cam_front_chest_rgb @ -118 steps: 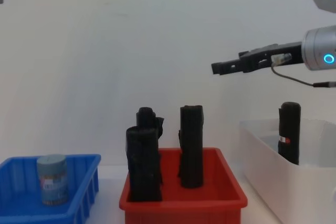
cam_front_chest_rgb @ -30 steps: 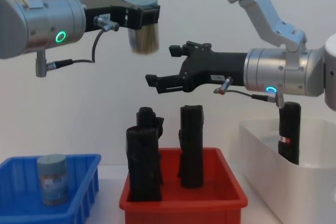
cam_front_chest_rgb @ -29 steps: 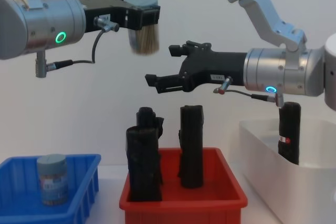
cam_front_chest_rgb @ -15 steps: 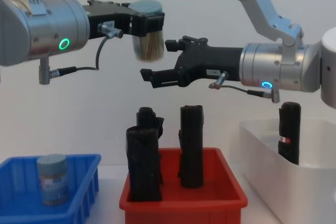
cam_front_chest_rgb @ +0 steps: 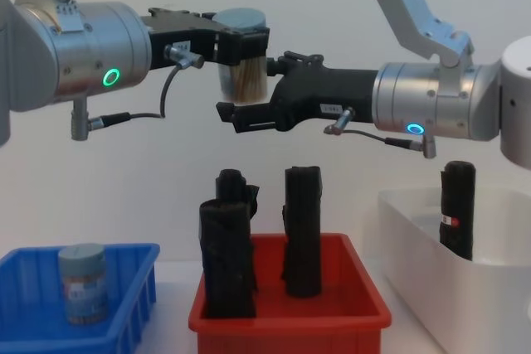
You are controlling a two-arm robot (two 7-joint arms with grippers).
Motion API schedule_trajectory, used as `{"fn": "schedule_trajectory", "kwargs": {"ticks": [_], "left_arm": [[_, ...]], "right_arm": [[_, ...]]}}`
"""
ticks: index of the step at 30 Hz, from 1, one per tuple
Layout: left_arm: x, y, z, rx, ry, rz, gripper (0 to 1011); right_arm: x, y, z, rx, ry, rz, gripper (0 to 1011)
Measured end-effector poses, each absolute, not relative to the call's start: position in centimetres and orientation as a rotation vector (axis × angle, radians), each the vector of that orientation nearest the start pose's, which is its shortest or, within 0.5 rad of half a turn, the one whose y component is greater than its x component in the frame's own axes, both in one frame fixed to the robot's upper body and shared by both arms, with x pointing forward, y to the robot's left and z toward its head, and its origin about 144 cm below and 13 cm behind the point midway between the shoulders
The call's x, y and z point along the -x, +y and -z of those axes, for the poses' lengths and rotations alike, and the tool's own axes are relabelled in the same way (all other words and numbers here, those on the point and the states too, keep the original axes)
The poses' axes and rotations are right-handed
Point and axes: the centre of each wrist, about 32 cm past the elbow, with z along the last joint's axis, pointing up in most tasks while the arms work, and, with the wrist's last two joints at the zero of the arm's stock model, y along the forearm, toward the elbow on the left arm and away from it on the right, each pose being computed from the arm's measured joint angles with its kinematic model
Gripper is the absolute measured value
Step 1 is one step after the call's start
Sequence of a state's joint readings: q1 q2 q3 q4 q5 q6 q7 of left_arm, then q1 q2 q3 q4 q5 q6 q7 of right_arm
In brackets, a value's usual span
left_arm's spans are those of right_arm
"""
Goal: Pick the cotton swabs from the blue box and place them into the white box.
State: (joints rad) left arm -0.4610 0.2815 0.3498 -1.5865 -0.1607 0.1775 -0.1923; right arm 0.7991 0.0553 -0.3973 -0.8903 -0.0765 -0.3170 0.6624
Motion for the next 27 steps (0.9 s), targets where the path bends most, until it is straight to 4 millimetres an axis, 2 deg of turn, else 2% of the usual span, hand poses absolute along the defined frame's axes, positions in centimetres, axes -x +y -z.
{"fn": "schedule_trajectory", "kwargs": {"ticks": [2, 8, 12, 15, 27], "left_arm": [[-54.80, 20.07, -129.58, -0.032, -0.323, -1.075, 669], [-54.83, 20.01, -129.53, -0.031, -0.322, -1.073, 669], [-54.84, 19.99, -129.49, -0.031, -0.322, -1.073, 669], [-54.84, 19.98, -129.48, -0.031, -0.322, -1.073, 669], [-54.86, 19.94, -129.44, -0.030, -0.321, -1.072, 682]], "right_arm": [[-65.20, -15.61, -126.07, 0.121, -0.539, 0.574, 1000], [-65.24, -15.52, -126.12, 0.120, -0.537, 0.577, 882], [-65.26, -15.49, -126.13, 0.119, -0.535, 0.579, 740], [-65.27, -15.49, -126.15, 0.119, -0.535, 0.581, 677], [-65.29, -15.43, -126.16, 0.119, -0.533, 0.581, 670]]}}
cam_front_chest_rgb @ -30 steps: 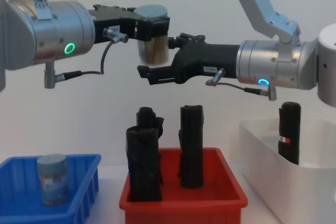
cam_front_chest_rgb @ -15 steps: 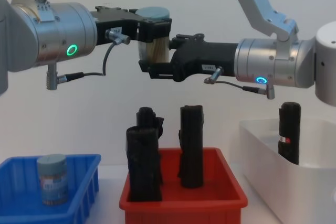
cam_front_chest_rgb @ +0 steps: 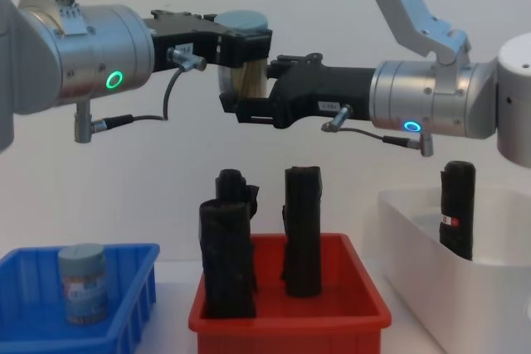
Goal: Pick the cotton swabs from the blue box and place them into the white box.
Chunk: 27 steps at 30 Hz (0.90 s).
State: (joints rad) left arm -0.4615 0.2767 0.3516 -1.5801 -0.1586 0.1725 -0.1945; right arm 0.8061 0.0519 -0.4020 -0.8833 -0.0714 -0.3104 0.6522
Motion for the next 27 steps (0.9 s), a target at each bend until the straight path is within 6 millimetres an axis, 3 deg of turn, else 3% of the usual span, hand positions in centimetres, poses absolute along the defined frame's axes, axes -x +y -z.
{"fn": "schedule_trajectory", "kwargs": {"ticks": [12, 27], "left_arm": [[-54.9, 19.9, -129.4, -0.031, -0.320, -1.070, 993], [-54.9, 19.9, -129.4, -0.030, -0.320, -1.071, 1002]], "right_arm": [[-65.3, -15.5, -126.1, 0.119, -0.532, 0.584, 669], [-64.3, -18.3, -125.3, 0.122, -0.524, 0.725, 668]]}}
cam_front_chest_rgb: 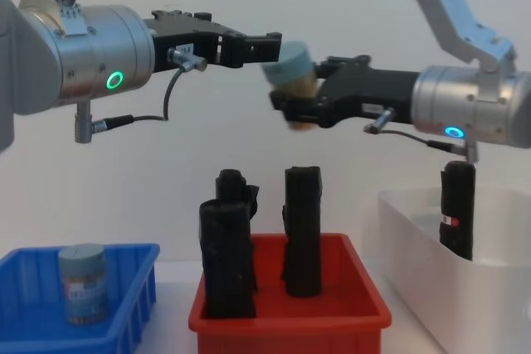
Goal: Pick the cotton swabs from the blue box and place them into the white box.
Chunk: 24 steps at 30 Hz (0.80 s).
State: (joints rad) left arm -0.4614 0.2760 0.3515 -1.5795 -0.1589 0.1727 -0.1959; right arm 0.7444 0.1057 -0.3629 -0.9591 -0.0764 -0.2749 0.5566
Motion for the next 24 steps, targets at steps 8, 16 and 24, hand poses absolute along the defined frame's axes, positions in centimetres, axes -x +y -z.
{"fn": "schedule_trajectory", "kwargs": {"ticks": [8, 16, 24], "left_arm": [[-54.9, 19.9, -129.4, -0.030, -0.320, -1.071, 1002], [-54.9, 19.9, -129.4, -0.030, -0.320, -1.071, 1002], [-54.9, 19.9, -129.4, -0.030, -0.320, -1.071, 1002]], "right_arm": [[-63.3, -20.4, -124.7, 0.114, -0.510, 0.838, 668], [-61.9, -22.9, -124.0, 0.098, -0.486, 0.977, 669], [-60.6, -25.2, -123.3, 0.082, -0.456, 1.104, 669]]}}
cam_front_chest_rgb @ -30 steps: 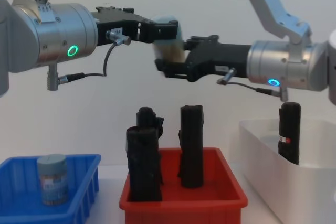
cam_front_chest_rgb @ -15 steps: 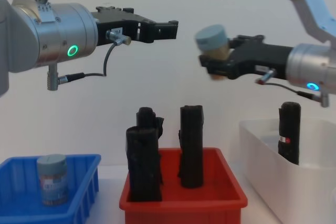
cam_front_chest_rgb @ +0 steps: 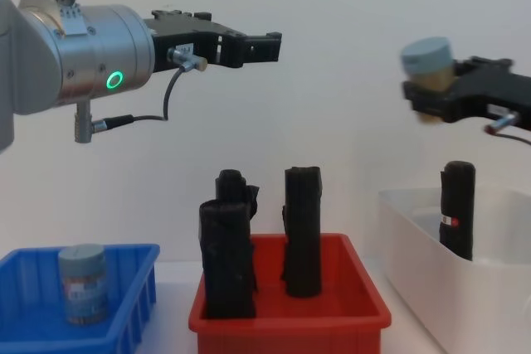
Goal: Pick the cotton swabs from the blue box and place them into the white box.
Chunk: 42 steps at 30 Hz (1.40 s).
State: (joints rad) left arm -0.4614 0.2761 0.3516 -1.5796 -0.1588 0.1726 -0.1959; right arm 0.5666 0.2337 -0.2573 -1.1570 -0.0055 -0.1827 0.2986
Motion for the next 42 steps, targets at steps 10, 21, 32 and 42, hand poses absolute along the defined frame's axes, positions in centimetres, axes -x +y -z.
{"fn": "schedule_trajectory", "kwargs": {"ticks": [10, 21, 32, 42], "left_arm": [[-54.9, 19.9, -129.4, -0.030, -0.320, -1.071, 1002], [-54.9, 19.9, -129.4, -0.030, -0.320, -1.071, 1003], [-54.9, 19.9, -129.4, -0.030, -0.320, -1.071, 1002], [-54.9, 19.9, -129.4, -0.031, -0.320, -1.071, 1002]], "right_arm": [[-58.9, -28.3, -122.4, 0.054, -0.401, 1.281, 789], [-57.3, -31.5, -121.7, 0.026, -0.337, 1.444, 1001], [-56.7, -32.3, -121.7, 0.002, -0.338, 1.472, 1001], [-56.9, -31.9, -122.2, -0.040, -0.405, 1.379, 1002]]}}
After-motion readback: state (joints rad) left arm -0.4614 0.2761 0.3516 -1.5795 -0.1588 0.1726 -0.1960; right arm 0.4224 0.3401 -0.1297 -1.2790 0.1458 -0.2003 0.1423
